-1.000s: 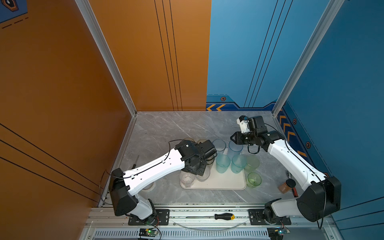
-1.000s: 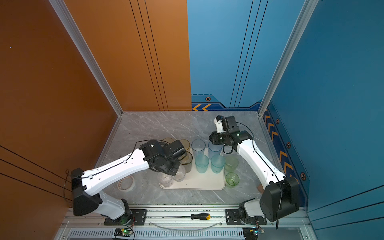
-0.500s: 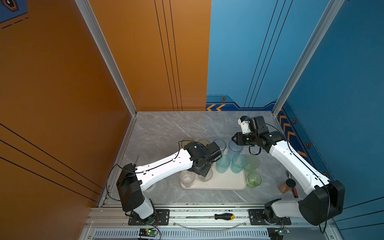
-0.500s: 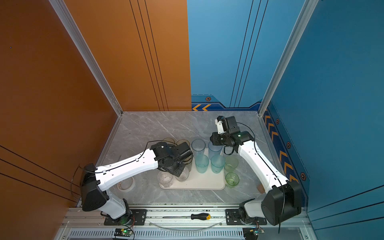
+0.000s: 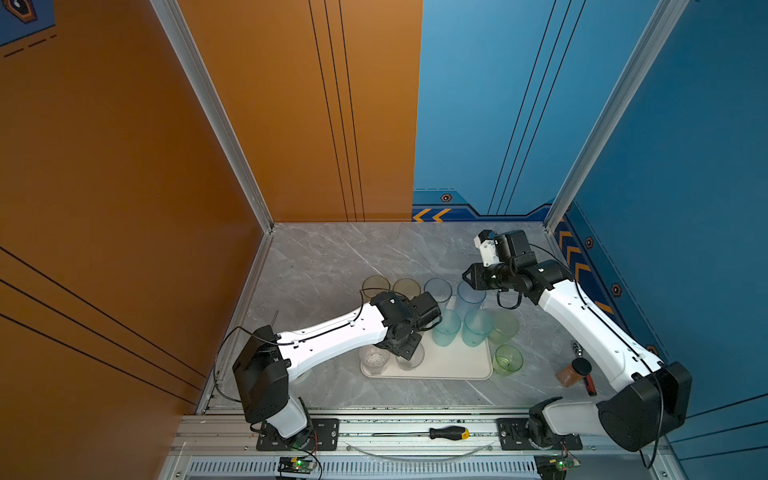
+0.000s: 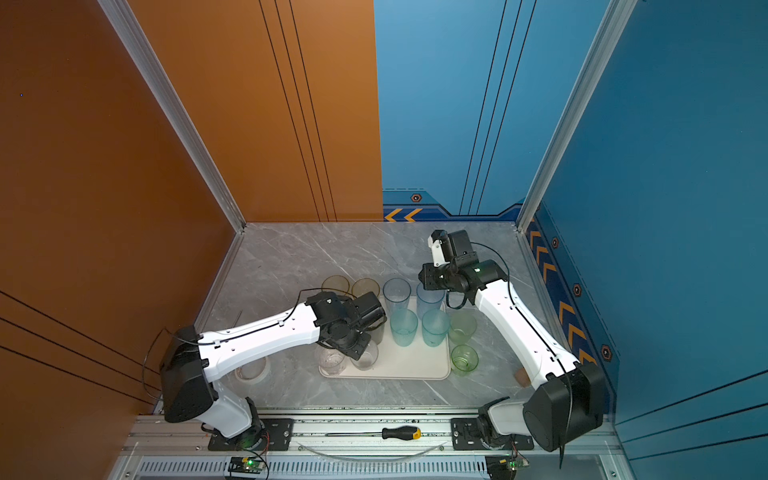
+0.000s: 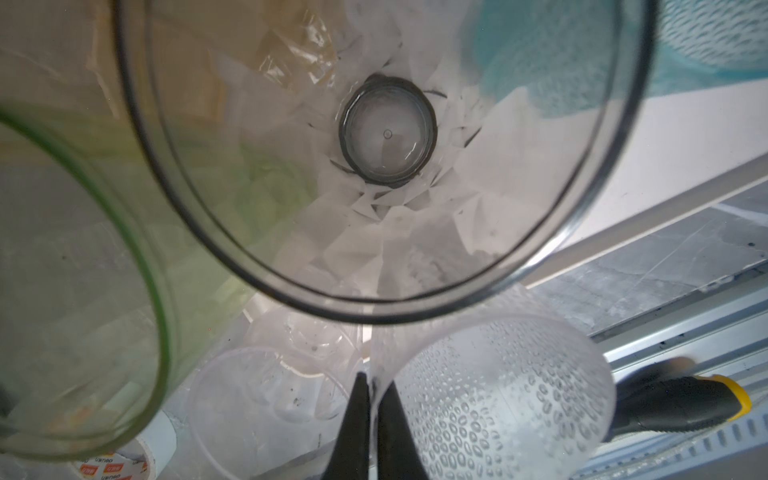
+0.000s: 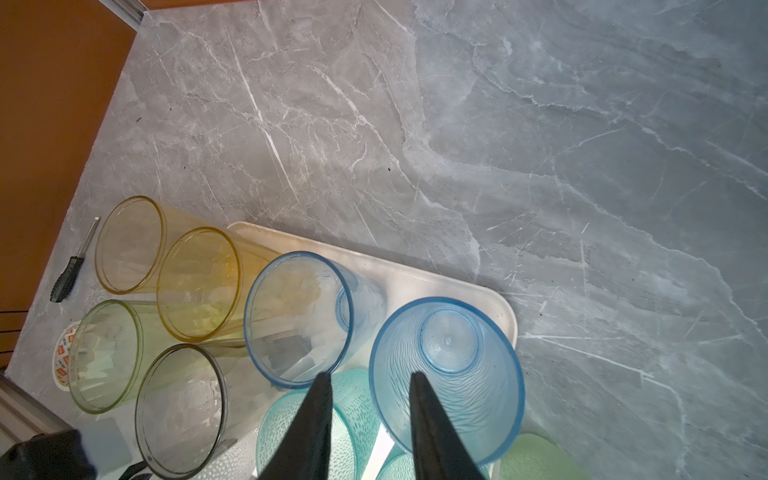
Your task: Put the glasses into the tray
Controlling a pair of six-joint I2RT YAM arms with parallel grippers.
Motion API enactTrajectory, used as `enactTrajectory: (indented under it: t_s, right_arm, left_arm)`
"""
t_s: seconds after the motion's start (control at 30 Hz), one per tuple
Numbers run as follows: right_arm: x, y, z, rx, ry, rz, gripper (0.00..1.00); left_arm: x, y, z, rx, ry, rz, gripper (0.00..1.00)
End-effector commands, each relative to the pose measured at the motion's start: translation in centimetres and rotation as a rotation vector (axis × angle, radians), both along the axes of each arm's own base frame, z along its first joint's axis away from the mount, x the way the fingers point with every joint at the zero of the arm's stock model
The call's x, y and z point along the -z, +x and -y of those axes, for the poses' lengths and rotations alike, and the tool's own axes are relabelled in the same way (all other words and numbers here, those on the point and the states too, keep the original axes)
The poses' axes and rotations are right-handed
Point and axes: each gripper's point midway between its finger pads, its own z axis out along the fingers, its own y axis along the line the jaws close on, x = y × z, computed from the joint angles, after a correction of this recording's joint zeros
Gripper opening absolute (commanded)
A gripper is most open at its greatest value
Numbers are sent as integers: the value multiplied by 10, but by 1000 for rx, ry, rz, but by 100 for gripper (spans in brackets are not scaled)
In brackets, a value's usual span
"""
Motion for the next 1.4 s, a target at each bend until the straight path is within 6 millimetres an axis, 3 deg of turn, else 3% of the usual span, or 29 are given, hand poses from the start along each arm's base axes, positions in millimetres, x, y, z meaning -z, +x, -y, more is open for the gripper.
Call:
enactTrajectory:
  t_s: [0.0, 0.83, 1.37]
  right_arm:
    - [-4, -1, 3, 20, -25, -5, 31]
    - [0, 3, -8, 1, -52, -21, 31]
    - [1, 2, -9, -3, -59, -26, 31]
  left_arm:
    - [9, -3, 0, 13, -4, -27, 3]
    - [25, -4, -15, -5, 22, -55, 6]
    - [19, 1, -14, -9, 16, -24, 12]
